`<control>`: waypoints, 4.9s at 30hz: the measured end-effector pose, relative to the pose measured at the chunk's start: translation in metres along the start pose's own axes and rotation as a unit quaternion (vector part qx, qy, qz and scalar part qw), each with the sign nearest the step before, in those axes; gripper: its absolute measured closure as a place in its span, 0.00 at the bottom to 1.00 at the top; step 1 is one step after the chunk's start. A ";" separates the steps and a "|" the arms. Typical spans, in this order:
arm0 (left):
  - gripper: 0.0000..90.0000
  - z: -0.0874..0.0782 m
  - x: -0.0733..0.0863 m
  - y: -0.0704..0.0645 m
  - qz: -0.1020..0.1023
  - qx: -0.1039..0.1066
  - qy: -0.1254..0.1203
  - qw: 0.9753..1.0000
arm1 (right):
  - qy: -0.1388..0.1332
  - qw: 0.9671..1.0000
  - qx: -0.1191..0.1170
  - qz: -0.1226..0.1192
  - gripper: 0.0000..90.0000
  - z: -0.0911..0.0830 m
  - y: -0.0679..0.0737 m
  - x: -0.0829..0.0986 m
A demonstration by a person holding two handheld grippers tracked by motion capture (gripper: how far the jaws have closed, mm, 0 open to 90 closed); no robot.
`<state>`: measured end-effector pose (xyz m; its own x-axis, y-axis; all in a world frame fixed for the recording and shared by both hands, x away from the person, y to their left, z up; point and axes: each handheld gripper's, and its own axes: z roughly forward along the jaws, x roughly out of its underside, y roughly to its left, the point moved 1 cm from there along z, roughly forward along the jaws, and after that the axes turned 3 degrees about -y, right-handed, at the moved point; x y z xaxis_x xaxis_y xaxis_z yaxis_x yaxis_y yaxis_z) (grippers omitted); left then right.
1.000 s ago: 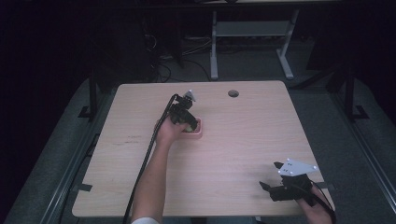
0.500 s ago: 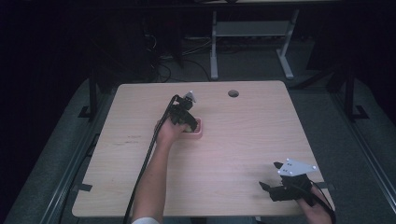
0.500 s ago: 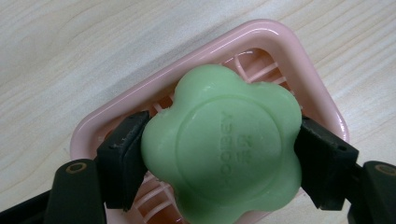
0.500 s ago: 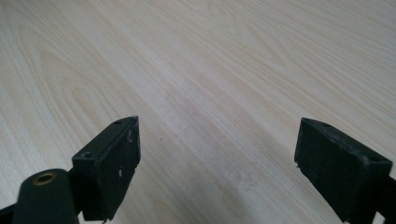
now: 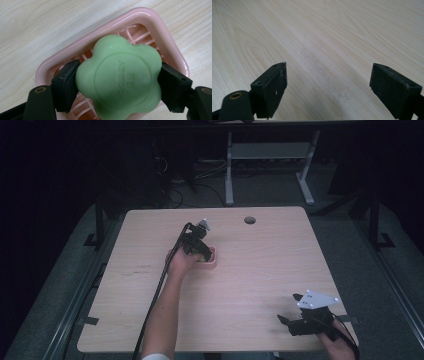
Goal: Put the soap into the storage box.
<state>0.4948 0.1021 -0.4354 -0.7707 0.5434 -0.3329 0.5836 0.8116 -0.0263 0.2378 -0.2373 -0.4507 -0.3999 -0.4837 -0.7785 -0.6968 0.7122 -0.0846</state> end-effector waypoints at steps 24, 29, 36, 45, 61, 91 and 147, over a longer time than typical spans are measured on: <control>0.25 -0.008 0.001 -0.002 0.002 -0.001 -0.015 1.000 | 0.001 1.000 0.001 -0.004 0.15 0.001 0.000 0.000; 0.25 -0.009 0.001 -0.002 0.005 -0.002 -0.014 1.000 | 0.001 1.000 0.000 -0.006 0.15 0.001 0.000 0.000; 0.25 -0.015 0.002 -0.002 0.002 0.002 -0.026 1.000 | 0.001 1.000 0.001 -0.004 0.15 0.001 0.000 0.000; 0.24 -0.023 0.004 -0.002 0.004 -0.009 -0.036 0.999 | 0.002 1.000 0.000 -0.005 0.15 0.001 0.001 0.000; 0.24 -0.031 0.010 -0.008 0.022 -0.004 -0.052 0.998 | 0.007 1.000 0.004 -0.011 0.15 0.005 0.001 0.000; 0.24 -0.069 0.070 -0.019 0.047 0.012 -0.104 0.993 | 0.021 1.000 0.009 -0.001 0.15 0.009 0.001 0.003; 0.23 -0.091 0.188 -0.028 0.067 0.037 -0.131 0.988 | 0.041 0.999 0.016 0.001 0.15 0.016 0.000 0.006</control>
<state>0.3099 0.2009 -0.4120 -0.5979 0.5637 -0.5700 0.7011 0.7124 -0.0309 0.2448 -0.2321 -0.4652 -0.4492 -0.5221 -0.7250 -0.6771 0.7283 -0.1049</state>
